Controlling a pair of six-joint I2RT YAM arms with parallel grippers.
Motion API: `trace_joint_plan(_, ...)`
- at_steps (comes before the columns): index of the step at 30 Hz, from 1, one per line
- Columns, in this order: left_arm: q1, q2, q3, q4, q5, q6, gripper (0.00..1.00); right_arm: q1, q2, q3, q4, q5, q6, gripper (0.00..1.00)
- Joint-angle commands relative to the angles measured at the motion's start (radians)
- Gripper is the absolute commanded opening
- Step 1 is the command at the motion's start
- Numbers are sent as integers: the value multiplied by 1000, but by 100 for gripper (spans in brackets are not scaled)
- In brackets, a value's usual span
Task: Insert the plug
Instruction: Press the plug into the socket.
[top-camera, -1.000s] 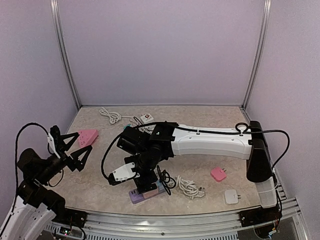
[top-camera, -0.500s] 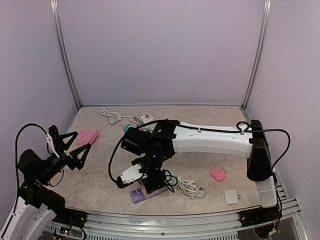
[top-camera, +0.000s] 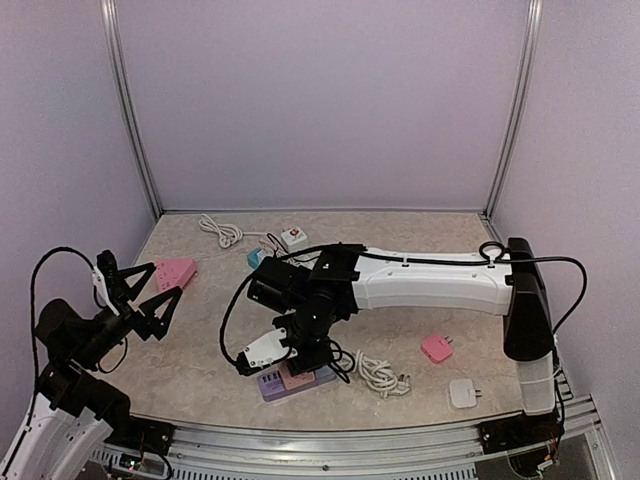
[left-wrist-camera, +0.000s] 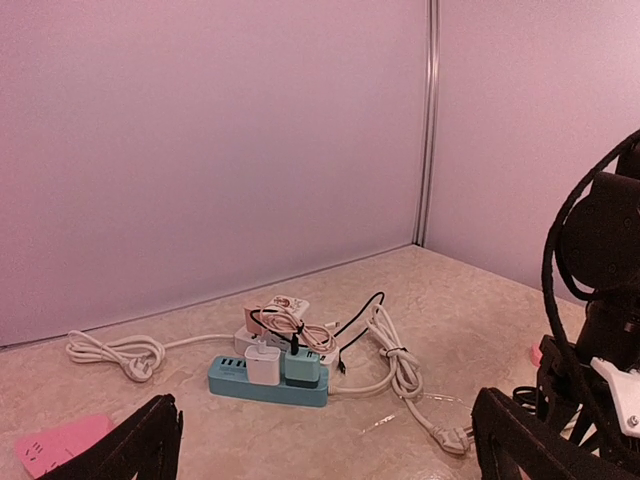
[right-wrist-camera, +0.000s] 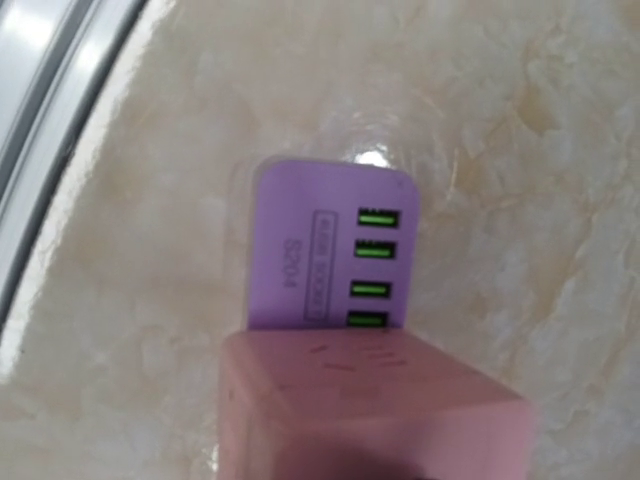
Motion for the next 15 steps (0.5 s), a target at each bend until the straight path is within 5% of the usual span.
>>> trace_joint_plan(1, 7, -5, -15, 11, 2, 2, 99, -6, -8, -88, -52, -20, 49, 38)
trace_joint_plan(15, 8, 2, -19, 20, 6, 3, 99, 33, -31, -85, -92, -63, 189, 46)
